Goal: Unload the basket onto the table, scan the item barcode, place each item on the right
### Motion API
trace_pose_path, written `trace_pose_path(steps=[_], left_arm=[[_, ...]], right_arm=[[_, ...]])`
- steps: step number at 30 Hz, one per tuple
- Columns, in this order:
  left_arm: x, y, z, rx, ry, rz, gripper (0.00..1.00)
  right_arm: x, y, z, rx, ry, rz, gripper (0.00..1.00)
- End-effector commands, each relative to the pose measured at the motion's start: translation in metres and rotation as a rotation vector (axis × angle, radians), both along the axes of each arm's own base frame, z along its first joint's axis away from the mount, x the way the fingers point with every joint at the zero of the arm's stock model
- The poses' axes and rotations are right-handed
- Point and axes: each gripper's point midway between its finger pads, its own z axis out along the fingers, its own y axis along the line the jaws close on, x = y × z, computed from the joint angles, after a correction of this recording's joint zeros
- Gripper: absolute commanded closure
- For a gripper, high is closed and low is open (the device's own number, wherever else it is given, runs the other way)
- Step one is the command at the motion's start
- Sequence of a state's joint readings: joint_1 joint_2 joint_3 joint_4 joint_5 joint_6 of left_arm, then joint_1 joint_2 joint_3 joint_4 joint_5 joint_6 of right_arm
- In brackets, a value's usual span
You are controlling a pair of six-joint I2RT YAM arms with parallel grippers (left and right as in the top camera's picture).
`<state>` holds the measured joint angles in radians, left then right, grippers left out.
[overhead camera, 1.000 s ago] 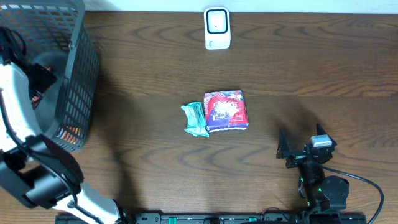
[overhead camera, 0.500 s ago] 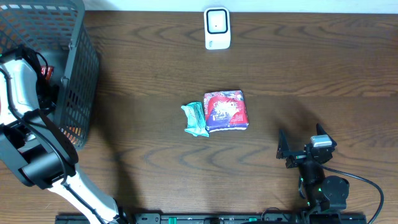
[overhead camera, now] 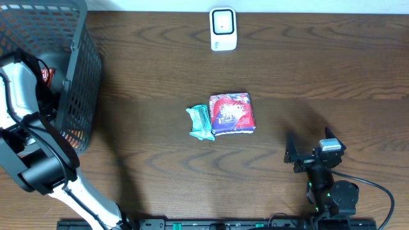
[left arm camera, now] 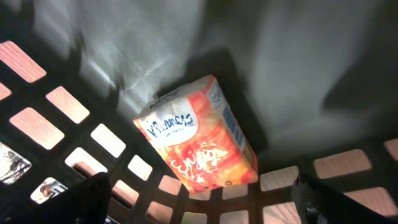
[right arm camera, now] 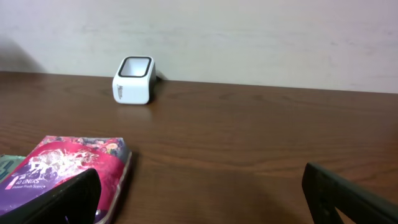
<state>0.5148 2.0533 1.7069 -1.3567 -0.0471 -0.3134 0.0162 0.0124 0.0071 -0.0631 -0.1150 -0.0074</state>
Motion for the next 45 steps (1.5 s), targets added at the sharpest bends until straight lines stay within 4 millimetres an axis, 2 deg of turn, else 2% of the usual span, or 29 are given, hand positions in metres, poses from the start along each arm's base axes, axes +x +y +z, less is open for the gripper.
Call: trace_pose_path(steps=[1,10,36,45], left_arm=[[-0.0055,-0.0087,-0.0059,-0.037,0.016,-0.012,0.1],[-0.0086,-0.0104,-0.0118,-0.042,0.025,-0.011,0.1],[-0.014,-0.0136,-0.0109,-0.055,0.048,-0.011,0.1],[-0.0104,-0.0114,-0.0121,-0.046,0.033,-0.012,0.11]], right_arm=[[-0.0001,-0.0009,-0.001,0.014,0.004,-0.005,0.01],[-0.0001,-0.001,-0.001,0.014,0.004,-0.006,0.01],[-0.0001,-0.0009,-0.001,0.014,0.004,-0.005,0.01],[-0.0001,-0.001,-0.001,0.014,0.004,-0.006,0.01]])
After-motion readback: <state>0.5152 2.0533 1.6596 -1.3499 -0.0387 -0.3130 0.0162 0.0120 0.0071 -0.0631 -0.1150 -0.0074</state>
